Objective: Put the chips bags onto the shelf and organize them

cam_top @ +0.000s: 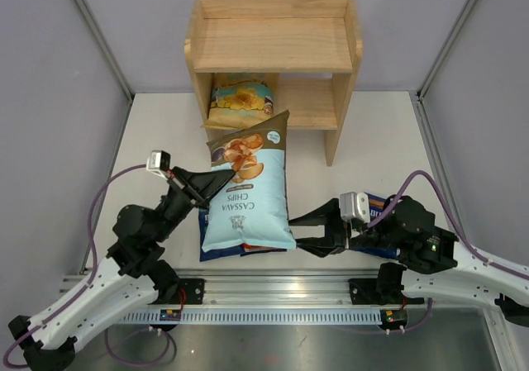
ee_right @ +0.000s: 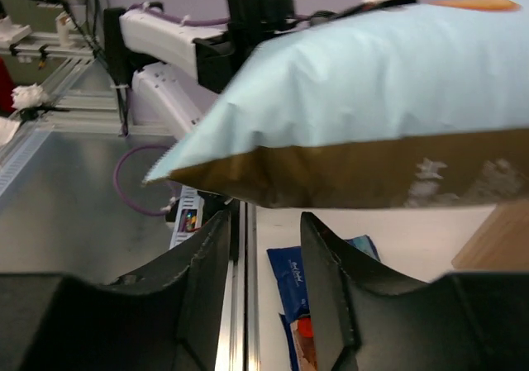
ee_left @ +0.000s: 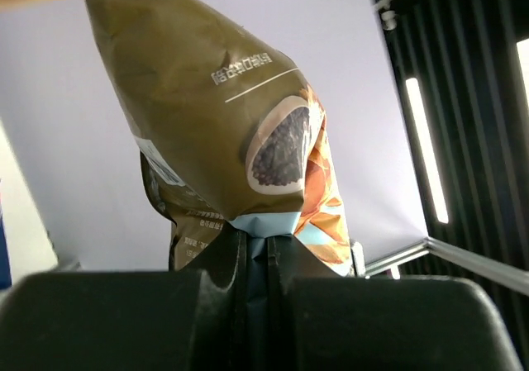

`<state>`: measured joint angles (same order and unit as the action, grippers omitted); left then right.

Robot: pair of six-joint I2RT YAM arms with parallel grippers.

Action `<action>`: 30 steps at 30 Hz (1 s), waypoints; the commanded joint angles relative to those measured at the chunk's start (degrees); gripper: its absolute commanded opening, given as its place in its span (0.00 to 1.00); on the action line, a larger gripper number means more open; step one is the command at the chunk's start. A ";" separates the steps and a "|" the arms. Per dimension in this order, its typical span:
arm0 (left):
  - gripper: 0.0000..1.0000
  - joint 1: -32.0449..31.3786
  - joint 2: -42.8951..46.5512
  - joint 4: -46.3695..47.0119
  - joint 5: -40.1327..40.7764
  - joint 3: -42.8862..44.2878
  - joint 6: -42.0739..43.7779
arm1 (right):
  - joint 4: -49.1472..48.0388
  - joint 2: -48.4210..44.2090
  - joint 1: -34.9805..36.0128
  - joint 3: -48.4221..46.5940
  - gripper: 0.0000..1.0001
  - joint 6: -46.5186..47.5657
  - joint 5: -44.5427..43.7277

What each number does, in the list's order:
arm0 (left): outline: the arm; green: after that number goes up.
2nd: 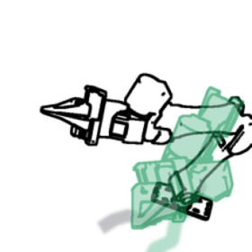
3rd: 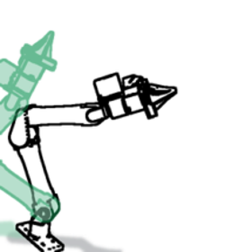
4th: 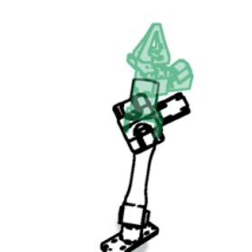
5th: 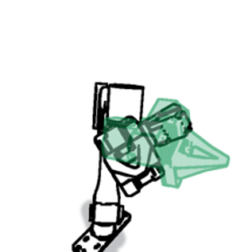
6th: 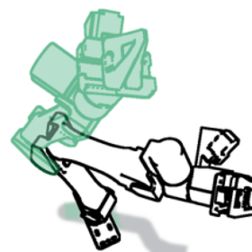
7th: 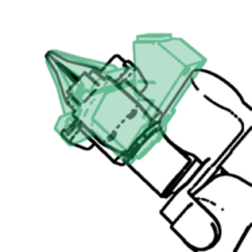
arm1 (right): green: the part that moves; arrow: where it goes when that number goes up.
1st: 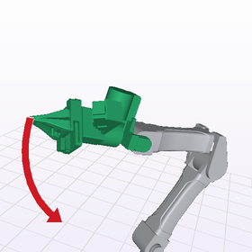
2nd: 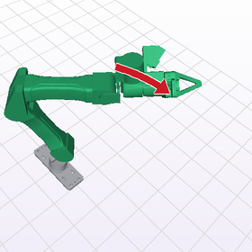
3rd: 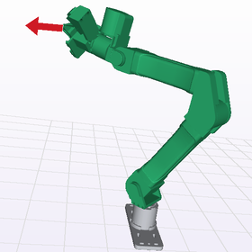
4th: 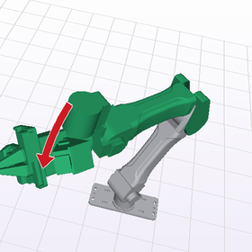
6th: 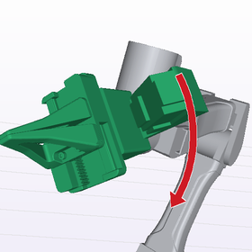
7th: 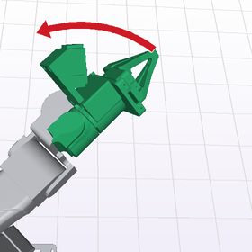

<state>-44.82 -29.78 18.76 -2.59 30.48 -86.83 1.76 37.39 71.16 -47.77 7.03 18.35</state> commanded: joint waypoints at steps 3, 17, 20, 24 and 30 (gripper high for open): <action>0.00 -0.88 6.04 1.18 8.37 1.69 12.90 | -5.89 -0.04 0.04 0.57 0.60 -6.67 -10.34; 0.00 -0.89 7.54 14.95 18.85 -2.96 29.61 | -30.05 8.13 0.12 13.74 0.99 -59.70 -25.89; 0.00 -0.97 6.67 18.93 18.41 -4.64 31.19 | -38.39 11.74 0.47 15.77 0.99 -65.28 -28.19; 0.00 -0.97 5.96 27.62 16.92 -7.27 33.30 | -46.39 14.99 5.04 15.95 1.00 -64.25 -36.68; 0.00 -1.06 6.40 31.68 17.18 -10.00 33.22 | -60.89 20.79 10.49 16.57 0.99 -60.20 -48.13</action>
<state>-45.52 -24.01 39.18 12.84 20.69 -55.27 -45.78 55.96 80.38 -30.72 -53.80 -19.14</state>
